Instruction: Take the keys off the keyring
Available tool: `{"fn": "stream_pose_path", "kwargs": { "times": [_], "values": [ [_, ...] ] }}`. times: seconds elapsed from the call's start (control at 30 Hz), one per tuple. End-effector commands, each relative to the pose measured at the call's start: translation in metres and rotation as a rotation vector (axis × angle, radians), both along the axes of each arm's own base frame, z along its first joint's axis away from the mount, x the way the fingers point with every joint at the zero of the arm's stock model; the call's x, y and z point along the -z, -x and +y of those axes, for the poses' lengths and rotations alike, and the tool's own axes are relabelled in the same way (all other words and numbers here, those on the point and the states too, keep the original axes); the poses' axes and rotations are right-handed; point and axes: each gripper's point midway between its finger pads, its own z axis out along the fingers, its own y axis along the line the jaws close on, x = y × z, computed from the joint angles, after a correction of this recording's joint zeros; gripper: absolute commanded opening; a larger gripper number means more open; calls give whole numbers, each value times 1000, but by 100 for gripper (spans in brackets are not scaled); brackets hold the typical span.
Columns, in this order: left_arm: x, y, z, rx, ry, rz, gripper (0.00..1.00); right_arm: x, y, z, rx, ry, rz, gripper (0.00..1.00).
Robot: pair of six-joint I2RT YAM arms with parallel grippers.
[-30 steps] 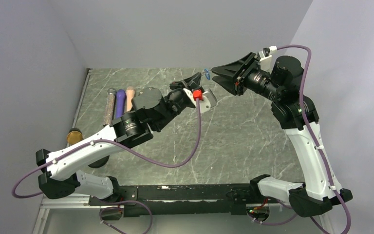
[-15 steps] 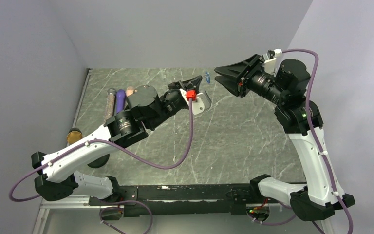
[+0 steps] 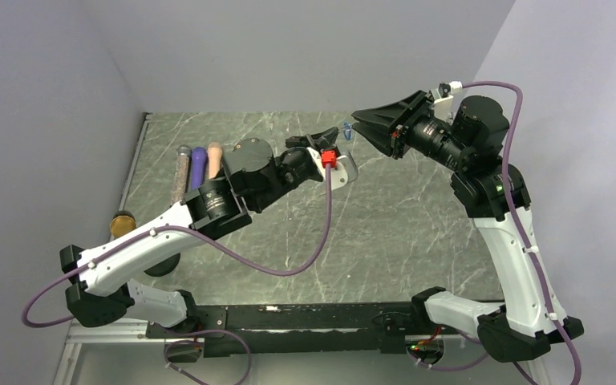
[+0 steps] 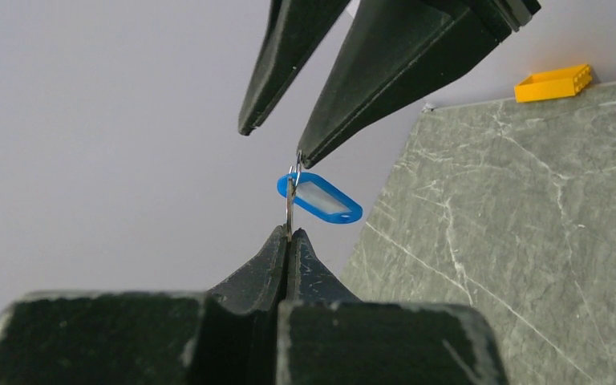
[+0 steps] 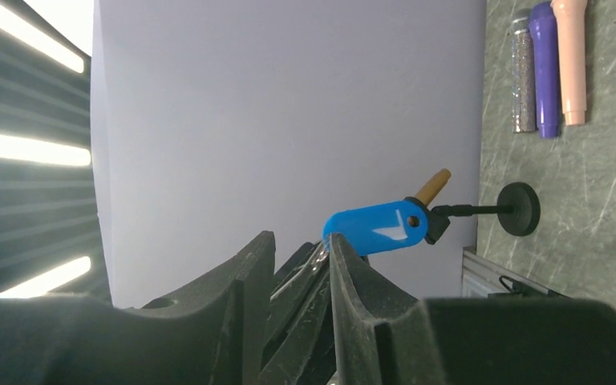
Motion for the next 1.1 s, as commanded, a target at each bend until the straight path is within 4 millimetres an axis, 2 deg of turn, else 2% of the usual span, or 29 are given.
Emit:
{"fn": "stream_pose_path", "kwargs": {
  "times": [0.0,0.2,0.67,0.9,1.07],
  "values": [
    [-22,-2,4,-23,23,-42,0,-16,12,0,-24,-32,-30,34],
    [-23,-4,2,-36,22,-42,0,-16,13,2,-42,-18,-28,25],
    [-23,-9,-4,-59,7,-45,0,-3,19,5,-81,15,3,24],
    [-25,-7,-5,-55,12,-43,0,-3,19,3,-70,36,-5,11],
    [-28,-4,-1,-54,21,-39,0,-7,19,1,-56,52,-18,8]
  ]
}}
